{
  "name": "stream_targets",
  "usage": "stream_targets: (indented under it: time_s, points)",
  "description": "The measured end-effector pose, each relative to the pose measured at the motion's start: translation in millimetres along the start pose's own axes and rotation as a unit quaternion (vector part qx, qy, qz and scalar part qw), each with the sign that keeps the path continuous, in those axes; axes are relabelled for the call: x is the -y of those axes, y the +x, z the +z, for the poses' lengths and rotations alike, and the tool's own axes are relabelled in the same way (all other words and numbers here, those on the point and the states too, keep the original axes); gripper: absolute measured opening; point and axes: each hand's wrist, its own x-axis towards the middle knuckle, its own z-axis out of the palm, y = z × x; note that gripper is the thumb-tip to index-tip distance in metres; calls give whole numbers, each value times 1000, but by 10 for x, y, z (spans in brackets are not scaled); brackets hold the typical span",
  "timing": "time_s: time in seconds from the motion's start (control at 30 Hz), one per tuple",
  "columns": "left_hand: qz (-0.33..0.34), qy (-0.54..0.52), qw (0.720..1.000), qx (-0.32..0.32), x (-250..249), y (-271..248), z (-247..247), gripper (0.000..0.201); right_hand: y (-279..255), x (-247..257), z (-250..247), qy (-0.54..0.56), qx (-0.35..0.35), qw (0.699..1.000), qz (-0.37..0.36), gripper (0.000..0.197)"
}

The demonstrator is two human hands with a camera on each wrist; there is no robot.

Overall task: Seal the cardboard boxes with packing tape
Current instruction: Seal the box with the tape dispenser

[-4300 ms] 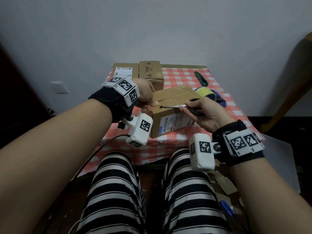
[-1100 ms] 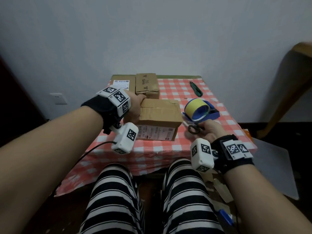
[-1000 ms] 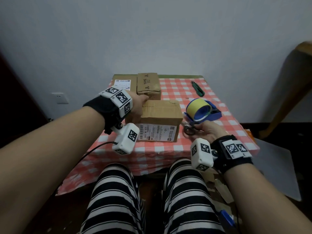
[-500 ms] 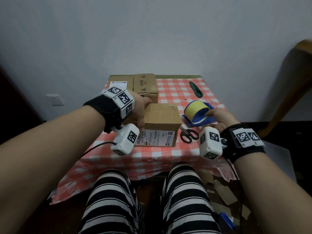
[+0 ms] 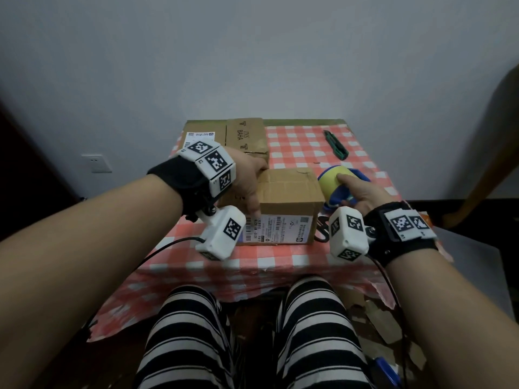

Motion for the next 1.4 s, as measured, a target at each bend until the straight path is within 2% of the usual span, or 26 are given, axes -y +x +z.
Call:
stream_targets:
  time_s: [0.13,0.33,0.43,0.5,0.63,0.7,0.77,0.83,0.93,1.07,1.2,1.27,1.33,1.4]
  points:
    - [2,-28,1000,13,-13,-52,-7,135,39,20,-12,16,-11,1000,-24,54]
    - [14,-47,999,4,-13,-93,21,149,43,75,-100,67,19,996,-60,46]
    - [19,-54,998,-1,-33,-147,22,135,-16,135,-150,91,27,993,-74,44]
    - [22,-56,998,-19,-43,-184,10,120,-83,170,-160,80,35,991,-103,33]
    - [59,-67,993,-82,-31,-266,-27,109,-234,199,-178,55,62,984,-157,14]
    - [68,-92,986,-121,-54,-336,-45,94,-319,206,-194,34,88,979,-182,6]
    - [74,-132,977,-153,-80,-387,-71,82,-412,215,-206,2,135,967,-215,7]
    - [88,-180,964,-177,-130,-435,-82,79,-516,216,-207,-49,170,951,-254,16]
    - [110,-244,944,-192,-186,-472,-94,88,-662,207,-182,-113,164,930,-310,23]
    - [147,-403,888,-166,-278,-545,-86,63,-791,164,-130,-148,161,902,-373,26]
    - [189,-458,848,-187,-307,-637,-95,52,-879,148,-61,-204,157,866,-427,23]
    - [205,-491,824,-195,-310,-675,-120,47,-901,140,-36,-259,158,838,-454,19]
    - [207,-520,803,-205,-302,-715,-141,44,-907,120,-16,-325,145,804,-475,27]
    - [202,-544,788,-208,-281,-744,-151,43,-929,108,-1,-375,111,787,-478,38]
